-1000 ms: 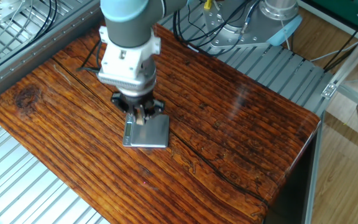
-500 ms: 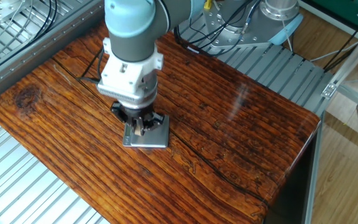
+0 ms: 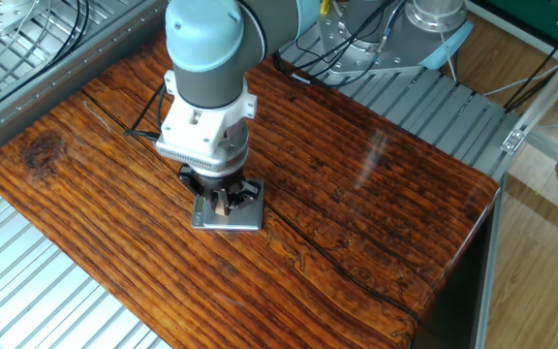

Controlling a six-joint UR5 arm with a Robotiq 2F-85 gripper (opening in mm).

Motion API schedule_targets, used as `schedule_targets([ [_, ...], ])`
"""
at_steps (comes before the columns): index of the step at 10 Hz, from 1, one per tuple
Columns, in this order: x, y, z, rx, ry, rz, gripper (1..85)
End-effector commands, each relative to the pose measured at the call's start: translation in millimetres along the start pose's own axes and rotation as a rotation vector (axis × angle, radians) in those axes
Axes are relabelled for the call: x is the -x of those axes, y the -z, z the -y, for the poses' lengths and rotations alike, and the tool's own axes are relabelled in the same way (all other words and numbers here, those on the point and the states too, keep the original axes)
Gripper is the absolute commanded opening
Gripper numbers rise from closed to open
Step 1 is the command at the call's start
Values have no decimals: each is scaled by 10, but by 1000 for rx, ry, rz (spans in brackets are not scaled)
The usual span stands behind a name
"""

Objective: Place the block on the scale

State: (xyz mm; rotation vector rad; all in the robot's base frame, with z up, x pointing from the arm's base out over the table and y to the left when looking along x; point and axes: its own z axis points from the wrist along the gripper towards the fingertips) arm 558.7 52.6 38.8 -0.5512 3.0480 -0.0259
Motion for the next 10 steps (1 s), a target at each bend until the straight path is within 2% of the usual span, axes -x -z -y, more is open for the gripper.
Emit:
schedule_targets([
  [1,-38,-25,-26,9,-10,-9,173],
  [5,-177,-18,33,3,-4,-27,177],
  [8,-176,-17,25,10,1,-23,187],
  [10,-177,-21,1,18,4,-22,230],
])
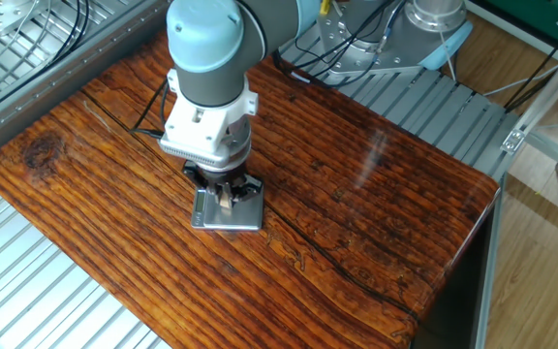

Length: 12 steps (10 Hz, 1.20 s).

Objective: Place the block on the scale

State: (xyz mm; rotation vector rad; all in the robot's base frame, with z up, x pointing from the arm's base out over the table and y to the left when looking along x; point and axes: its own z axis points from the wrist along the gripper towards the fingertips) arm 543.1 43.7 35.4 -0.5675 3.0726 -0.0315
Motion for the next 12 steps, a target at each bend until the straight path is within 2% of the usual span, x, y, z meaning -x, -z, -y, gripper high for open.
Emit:
schedule_targets([
  [1,0,6,-36,20,4,5,310],
  [4,-3,-4,-27,18,5,5,333],
  [6,-4,45,-82,37,5,7,353],
  [9,-28,184,-31,32,17,2,357],
  [10,-58,275,-1,39,17,-6,357],
  [12,-61,478,114,36,-7,10,330],
])
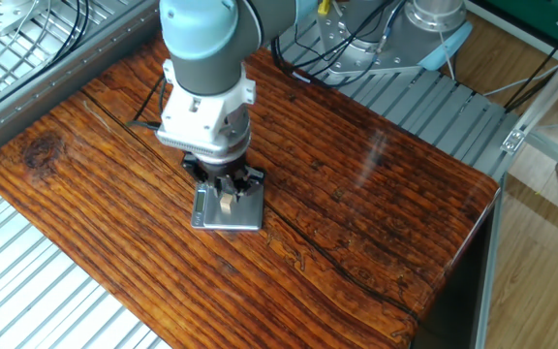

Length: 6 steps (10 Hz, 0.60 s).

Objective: Place the block on the scale

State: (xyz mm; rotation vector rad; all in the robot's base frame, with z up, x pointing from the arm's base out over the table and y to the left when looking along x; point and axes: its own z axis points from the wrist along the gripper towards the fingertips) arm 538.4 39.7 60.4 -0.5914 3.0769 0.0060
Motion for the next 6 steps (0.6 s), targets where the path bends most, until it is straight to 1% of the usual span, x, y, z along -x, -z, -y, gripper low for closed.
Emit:
schedule_targets([
  [1,-4,334,196,-18,-53,34,297],
  [2,10,430,277,-26,-90,61,213],
  [3,11,496,309,-12,-116,69,133],
  [4,22,532,281,26,-138,74,10],
  [5,29,556,216,67,-153,77,10],
  [6,24,558,256,56,-162,78,10],
])
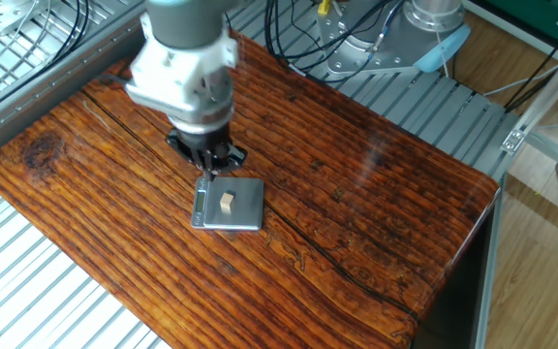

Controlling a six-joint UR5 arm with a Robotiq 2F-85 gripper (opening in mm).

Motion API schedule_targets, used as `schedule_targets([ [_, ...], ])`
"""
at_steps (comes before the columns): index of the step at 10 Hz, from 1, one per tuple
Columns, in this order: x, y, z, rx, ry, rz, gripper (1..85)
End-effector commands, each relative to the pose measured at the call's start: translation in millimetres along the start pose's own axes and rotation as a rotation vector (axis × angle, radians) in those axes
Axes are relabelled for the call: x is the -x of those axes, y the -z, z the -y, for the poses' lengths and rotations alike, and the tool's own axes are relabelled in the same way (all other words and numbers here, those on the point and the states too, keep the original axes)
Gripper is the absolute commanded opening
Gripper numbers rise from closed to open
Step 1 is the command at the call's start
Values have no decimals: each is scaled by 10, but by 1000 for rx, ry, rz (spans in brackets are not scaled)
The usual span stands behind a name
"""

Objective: Place the block on the scale

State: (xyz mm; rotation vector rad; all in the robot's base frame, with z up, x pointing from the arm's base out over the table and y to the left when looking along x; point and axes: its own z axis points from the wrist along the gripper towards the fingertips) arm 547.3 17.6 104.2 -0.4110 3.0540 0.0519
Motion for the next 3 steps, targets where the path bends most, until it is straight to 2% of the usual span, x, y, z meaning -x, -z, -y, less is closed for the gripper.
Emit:
schedule_targets([
  [1,29,127,25,31,-52,23,10],
  [3,31,140,-2,40,-48,27,10],
])
